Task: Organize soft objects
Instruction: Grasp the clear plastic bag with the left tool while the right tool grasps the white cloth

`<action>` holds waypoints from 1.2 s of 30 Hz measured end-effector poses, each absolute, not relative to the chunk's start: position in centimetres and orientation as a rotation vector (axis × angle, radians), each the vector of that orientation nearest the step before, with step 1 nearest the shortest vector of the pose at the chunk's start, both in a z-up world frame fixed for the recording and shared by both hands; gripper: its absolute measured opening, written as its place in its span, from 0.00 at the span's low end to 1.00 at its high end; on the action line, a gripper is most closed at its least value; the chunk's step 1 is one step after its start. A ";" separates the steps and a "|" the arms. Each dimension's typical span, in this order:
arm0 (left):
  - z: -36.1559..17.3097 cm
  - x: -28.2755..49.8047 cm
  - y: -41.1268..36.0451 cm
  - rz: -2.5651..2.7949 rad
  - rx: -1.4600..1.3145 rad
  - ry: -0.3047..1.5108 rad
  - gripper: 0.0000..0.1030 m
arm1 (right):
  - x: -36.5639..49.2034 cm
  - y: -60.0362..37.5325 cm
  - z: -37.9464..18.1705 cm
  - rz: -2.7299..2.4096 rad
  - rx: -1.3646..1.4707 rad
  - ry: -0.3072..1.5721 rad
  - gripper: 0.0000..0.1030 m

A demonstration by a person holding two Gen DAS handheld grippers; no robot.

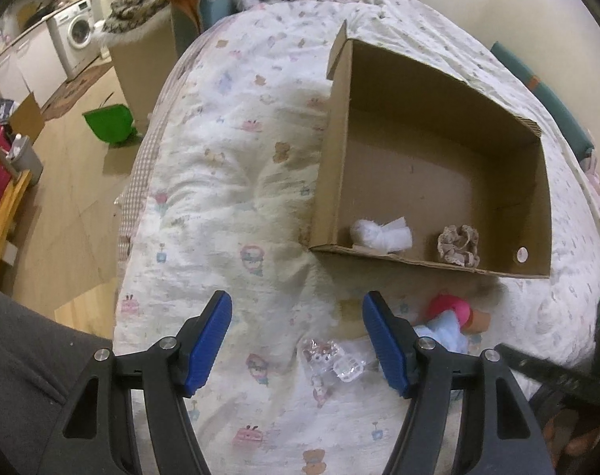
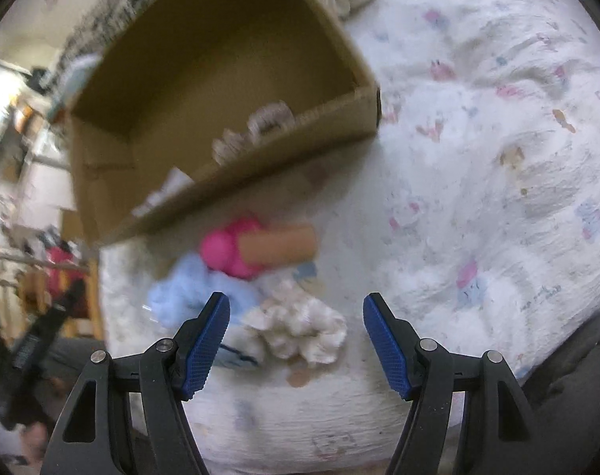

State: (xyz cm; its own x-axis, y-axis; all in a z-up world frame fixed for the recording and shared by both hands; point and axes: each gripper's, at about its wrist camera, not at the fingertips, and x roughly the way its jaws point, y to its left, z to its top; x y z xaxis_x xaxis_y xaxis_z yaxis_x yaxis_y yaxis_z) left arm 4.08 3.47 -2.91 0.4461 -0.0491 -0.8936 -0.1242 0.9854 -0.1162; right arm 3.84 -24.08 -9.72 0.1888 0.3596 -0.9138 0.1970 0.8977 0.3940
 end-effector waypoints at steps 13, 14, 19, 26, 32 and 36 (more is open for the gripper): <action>-5.0 5.0 4.5 0.075 -0.250 1.193 0.64 | 4.1 -23.3 -10.4 0.178 0.479 1.430 0.19; -5.1 5.0 4.6 0.081 -0.255 1.198 0.64 | 4.0 -23.5 -9.9 0.171 0.487 1.403 0.19; -6.1 5.2 4.9 0.084 -0.290 1.234 0.64 | 3.3 -25.1 -5.9 0.199 0.561 1.194 0.18; -8.7 5.1 2.2 -0.016 -0.246 1.357 0.54 | 3.2 -25.2 -5.3 0.232 0.580 1.165 0.18; -11.4 5.4 -0.4 -0.035 -0.158 1.432 0.54 | 3.4 -25.0 -5.5 0.232 0.577 1.168 0.18; -12.4 5.8 -2.4 -0.037 -0.034 1.431 0.52 | 3.5 -24.9 -5.7 0.224 0.579 1.177 0.18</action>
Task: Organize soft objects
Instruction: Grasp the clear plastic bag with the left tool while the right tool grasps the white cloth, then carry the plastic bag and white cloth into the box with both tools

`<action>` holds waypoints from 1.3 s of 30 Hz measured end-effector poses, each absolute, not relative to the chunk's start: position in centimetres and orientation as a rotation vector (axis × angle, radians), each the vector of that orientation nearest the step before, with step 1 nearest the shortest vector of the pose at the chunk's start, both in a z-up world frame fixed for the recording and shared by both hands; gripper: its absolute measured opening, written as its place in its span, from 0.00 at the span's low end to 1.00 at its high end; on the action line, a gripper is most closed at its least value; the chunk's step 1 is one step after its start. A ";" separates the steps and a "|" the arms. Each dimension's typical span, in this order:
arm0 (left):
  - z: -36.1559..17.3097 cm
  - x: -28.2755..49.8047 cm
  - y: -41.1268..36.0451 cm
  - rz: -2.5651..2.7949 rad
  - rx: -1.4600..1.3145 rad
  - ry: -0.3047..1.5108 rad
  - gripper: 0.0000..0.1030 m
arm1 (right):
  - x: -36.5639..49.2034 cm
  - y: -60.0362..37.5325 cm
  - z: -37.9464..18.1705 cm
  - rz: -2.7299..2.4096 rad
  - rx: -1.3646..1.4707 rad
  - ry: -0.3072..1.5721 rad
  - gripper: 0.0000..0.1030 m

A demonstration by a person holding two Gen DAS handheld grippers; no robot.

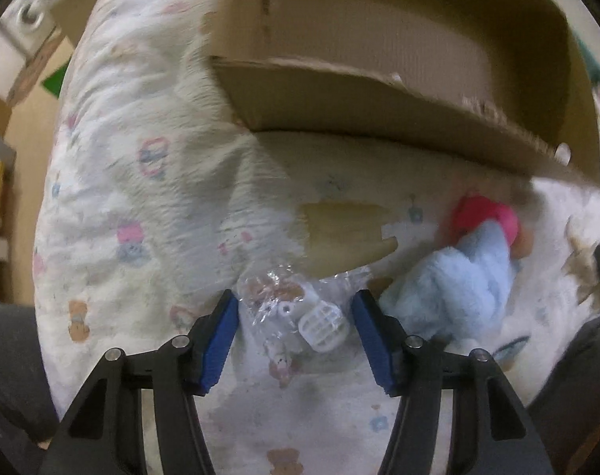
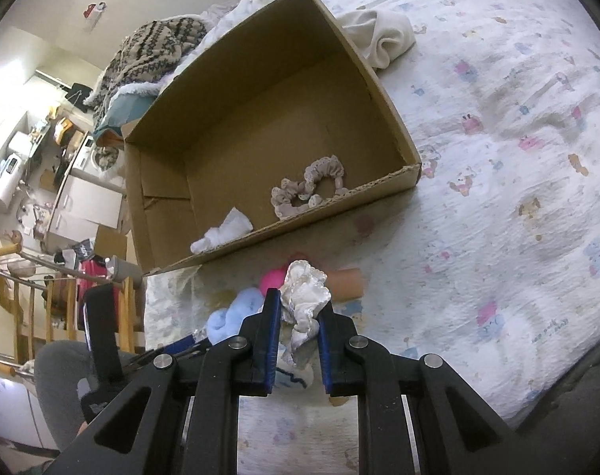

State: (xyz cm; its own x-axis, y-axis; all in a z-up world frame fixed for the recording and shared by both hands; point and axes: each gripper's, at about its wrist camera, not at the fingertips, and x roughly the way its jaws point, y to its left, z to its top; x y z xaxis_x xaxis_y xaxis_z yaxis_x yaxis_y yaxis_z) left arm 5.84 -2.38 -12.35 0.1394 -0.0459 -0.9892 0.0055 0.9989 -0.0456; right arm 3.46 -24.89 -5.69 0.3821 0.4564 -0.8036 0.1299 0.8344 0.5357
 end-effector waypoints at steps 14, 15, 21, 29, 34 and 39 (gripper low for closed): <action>-12.2 5.7 -3.5 -0.072 0.006 1.408 0.25 | 3.4 -24.8 -5.4 0.223 0.569 1.167 0.18; -11.7 5.5 -3.1 -0.073 0.004 1.400 0.25 | 3.4 -24.9 -5.4 0.223 0.572 1.164 0.18; -8.8 4.1 -1.3 -0.097 0.016 1.360 0.25 | 3.2 -24.9 -5.2 0.232 0.574 1.157 0.18; -6.0 2.5 0.5 -0.084 0.027 1.314 0.24 | 3.0 -24.8 -4.8 0.228 0.553 1.145 0.18; -6.9 2.4 1.9 -0.017 0.015 1.339 0.24 | 3.0 -24.6 -4.8 0.229 0.539 1.143 0.18; -6.5 2.8 2.3 0.004 0.001 1.306 0.23 | 2.9 -24.6 -4.6 0.231 0.532 1.137 0.18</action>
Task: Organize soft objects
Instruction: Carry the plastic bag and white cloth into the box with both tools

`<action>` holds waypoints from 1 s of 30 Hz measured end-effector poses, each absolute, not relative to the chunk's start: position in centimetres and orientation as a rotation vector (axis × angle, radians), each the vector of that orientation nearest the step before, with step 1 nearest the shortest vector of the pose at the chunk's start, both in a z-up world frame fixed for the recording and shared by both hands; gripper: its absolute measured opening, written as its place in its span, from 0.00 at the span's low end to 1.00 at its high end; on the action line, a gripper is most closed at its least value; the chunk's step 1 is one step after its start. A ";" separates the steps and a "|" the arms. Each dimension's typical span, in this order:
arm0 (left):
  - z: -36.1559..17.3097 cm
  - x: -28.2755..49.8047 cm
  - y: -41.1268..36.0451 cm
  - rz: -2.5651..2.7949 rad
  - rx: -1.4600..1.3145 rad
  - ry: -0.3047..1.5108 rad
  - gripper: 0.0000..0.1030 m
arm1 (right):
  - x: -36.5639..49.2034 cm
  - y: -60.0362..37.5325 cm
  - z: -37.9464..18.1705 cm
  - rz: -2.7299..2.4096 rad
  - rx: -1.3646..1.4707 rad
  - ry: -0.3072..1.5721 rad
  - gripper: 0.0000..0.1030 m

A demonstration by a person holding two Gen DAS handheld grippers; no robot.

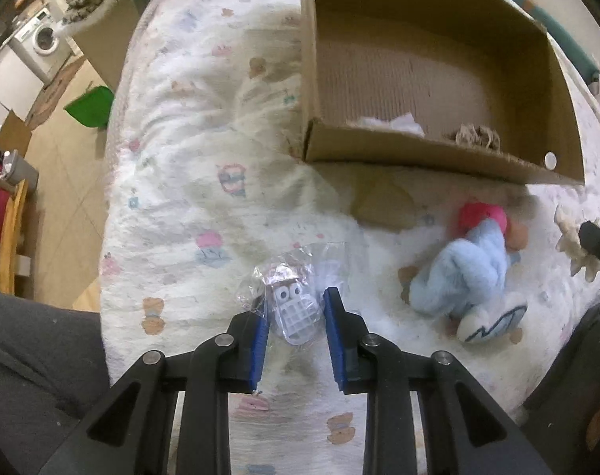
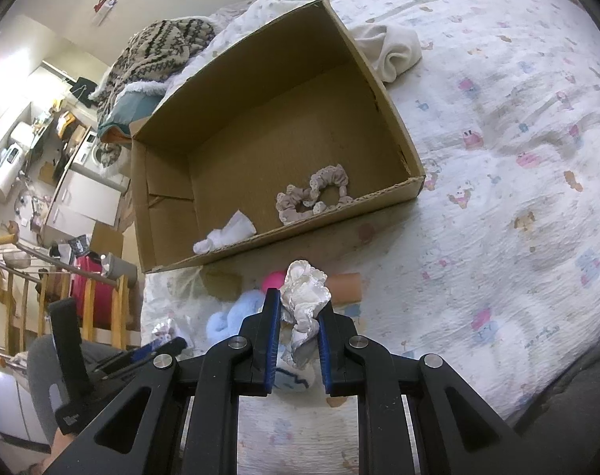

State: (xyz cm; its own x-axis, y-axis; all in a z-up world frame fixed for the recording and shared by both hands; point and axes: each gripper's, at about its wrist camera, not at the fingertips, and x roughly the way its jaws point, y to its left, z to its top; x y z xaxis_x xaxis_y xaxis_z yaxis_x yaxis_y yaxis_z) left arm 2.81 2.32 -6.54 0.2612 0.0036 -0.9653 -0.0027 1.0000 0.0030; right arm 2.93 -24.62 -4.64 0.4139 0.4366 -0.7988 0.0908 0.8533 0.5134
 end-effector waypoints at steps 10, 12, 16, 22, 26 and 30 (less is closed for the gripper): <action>-2.1 3.3 2.8 0.051 -0.037 1.137 0.23 | 2.4 -25.1 -2.4 0.263 0.546 1.029 0.18; -0.8 3.6 2.9 0.051 -0.047 1.088 0.23 | 2.2 -25.2 -1.3 0.274 0.545 0.976 0.18; 1.8 4.0 2.7 0.035 -0.043 1.010 0.23 | 1.9 -25.4 0.8 0.300 0.540 0.893 0.18; 4.5 5.2 1.8 -0.012 -0.025 0.940 0.23 | 2.5 -25.8 3.1 0.316 0.552 0.823 0.18; 5.6 6.3 0.6 -0.043 -0.009 0.905 0.23 | 3.3 -26.1 4.3 0.323 0.547 0.790 0.18; 5.9 7.8 -0.3 -0.064 -0.003 0.889 0.23 | 4.3 -26.5 4.9 0.326 0.546 0.766 0.18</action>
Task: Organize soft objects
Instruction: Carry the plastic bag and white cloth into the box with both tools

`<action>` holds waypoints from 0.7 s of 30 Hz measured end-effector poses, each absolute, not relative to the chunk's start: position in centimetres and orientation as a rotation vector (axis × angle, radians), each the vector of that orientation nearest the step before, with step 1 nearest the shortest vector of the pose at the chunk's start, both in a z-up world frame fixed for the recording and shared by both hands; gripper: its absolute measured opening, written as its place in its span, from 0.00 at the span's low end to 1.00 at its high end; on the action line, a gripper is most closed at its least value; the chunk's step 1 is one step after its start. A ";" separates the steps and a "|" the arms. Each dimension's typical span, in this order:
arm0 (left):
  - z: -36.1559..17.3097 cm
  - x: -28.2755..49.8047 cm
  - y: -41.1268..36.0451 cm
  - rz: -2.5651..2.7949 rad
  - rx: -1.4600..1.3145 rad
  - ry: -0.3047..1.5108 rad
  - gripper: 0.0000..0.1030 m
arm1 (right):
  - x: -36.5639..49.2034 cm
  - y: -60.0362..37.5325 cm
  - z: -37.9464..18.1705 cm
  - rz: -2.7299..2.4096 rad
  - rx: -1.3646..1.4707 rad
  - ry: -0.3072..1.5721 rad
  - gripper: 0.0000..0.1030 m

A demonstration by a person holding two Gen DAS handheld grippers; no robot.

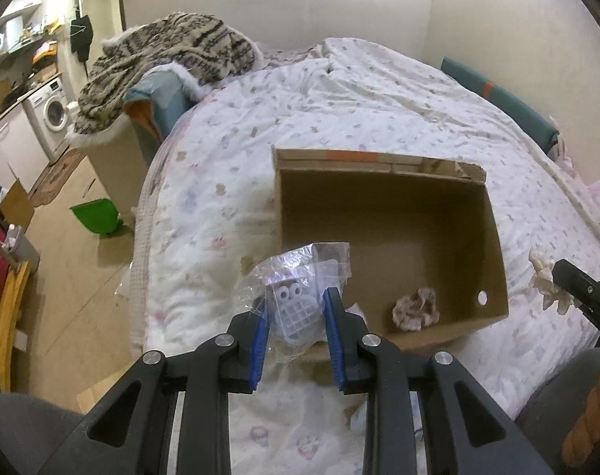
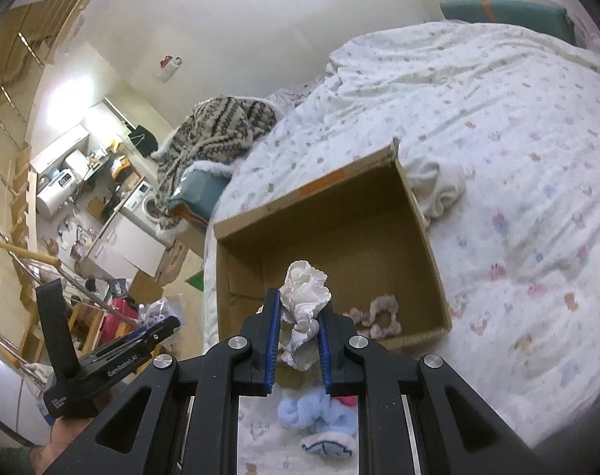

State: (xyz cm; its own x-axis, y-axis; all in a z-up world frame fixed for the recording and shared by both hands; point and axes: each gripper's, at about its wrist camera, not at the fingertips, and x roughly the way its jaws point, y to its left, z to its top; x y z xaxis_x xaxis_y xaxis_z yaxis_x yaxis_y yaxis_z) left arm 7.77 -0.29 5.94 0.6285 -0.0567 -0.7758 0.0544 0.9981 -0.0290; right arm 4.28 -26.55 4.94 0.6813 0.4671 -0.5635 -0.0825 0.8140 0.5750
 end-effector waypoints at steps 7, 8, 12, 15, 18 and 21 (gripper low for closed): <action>5.1 10.3 -2.6 -0.101 0.032 0.893 0.23 | 6.5 -27.2 4.6 0.322 0.551 0.765 0.18; 4.9 10.7 -2.9 -0.104 0.038 0.893 0.23 | 6.7 -27.1 4.5 0.320 0.549 0.766 0.18; 4.0 12.1 -3.8 -0.117 0.049 0.903 0.23 | 8.1 -27.1 3.8 0.317 0.548 0.779 0.18; 3.4 13.0 -4.4 -0.123 0.060 0.911 0.23 | 9.1 -26.9 3.3 0.315 0.546 0.791 0.18; 2.7 13.6 -5.0 -0.127 0.074 0.916 0.23 | 10.1 -26.7 2.5 0.310 0.540 0.811 0.18; 1.7 14.2 -5.2 -0.131 0.083 0.927 0.23 | 10.9 -26.5 1.5 0.306 0.545 0.833 0.18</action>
State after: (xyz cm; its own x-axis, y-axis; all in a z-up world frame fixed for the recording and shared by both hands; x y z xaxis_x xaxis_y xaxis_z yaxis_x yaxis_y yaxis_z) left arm 14.21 -5.18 1.67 0.5930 -0.0766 -0.8016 0.1479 0.9889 0.0149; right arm 10.90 -26.47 1.53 0.6403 0.4609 -0.6145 -0.0462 0.8217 0.5681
